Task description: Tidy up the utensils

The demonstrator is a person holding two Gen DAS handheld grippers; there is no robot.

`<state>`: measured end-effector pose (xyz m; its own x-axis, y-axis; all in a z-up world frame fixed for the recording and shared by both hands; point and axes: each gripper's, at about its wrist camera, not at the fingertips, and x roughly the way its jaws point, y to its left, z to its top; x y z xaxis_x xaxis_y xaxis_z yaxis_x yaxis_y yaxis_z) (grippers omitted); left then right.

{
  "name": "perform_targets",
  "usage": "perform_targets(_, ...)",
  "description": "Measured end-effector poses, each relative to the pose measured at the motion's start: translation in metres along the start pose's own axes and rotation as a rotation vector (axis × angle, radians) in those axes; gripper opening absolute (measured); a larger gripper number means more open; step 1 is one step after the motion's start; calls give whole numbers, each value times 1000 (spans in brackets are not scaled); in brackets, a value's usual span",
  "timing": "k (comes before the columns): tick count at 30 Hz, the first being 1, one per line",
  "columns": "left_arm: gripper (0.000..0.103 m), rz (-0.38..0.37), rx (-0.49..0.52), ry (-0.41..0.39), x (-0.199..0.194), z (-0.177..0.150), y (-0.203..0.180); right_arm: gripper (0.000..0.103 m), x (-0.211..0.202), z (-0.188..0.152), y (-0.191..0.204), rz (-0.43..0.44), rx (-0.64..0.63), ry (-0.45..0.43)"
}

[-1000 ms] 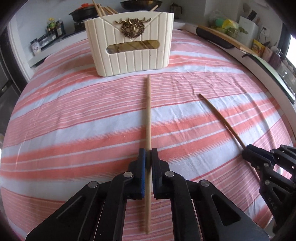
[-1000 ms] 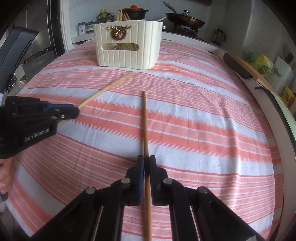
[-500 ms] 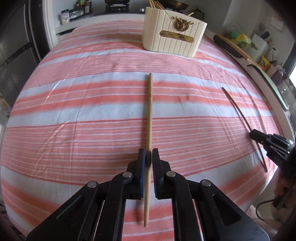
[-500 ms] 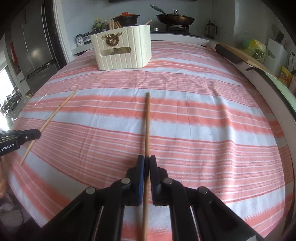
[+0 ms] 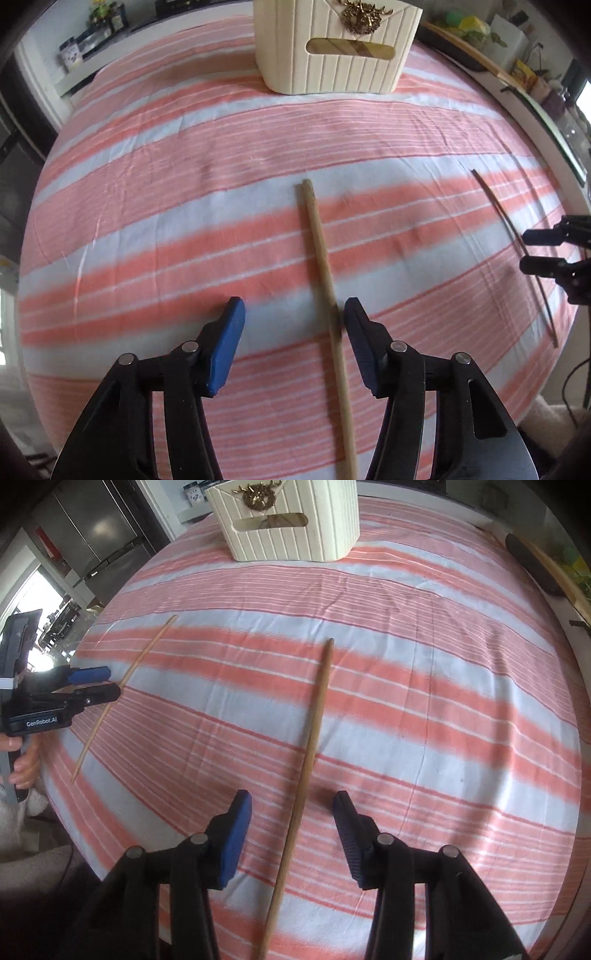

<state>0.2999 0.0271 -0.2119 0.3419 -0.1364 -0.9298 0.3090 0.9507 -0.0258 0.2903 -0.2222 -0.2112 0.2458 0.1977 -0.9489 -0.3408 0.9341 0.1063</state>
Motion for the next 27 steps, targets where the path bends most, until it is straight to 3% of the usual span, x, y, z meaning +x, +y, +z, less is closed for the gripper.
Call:
perform_targets(3, 28, 1, 39, 49, 8, 23, -5, 47, 12, 30, 4, -38, -28, 26)
perform_targets(4, 8, 0, 44, 56, 10, 28, -7, 47, 15, 39, 5, -51, -32, 26)
perform_targets(5, 5, -1, 45, 61, 12, 32, -9, 43, 19, 48, 7, -73, -42, 31)
perform_targets(6, 5, -1, 45, 55, 13, 34, -10, 28, 21, 54, 10, -107, -60, 27)
perform_targets(8, 4, 13, 38, 22, 11, 35, -12, 11, 24, 66, 9, -122, -59, 25)
perform_targets(9, 4, 7, 23, -3, 6, 34, -11, 8, 24, 69, 6, -110, -36, 19)
perform_targets(11, 4, -30, -17, -68, -13, 32, -6, 6, 19, 70, 0, -73, 10, -17)
perform_targets(16, 4, -65, -67, -276, -86, 18, 2, 6, -37, 56, -5, 0, 75, -219)
perform_targets(21, 4, -108, -77, -455, -149, 7, 6, 6, -115, 40, 9, -12, 18, -433)
perform_targets(27, 5, -145, -132, -628, -185, -9, 17, 6, -165, 27, 22, -47, -52, -593)
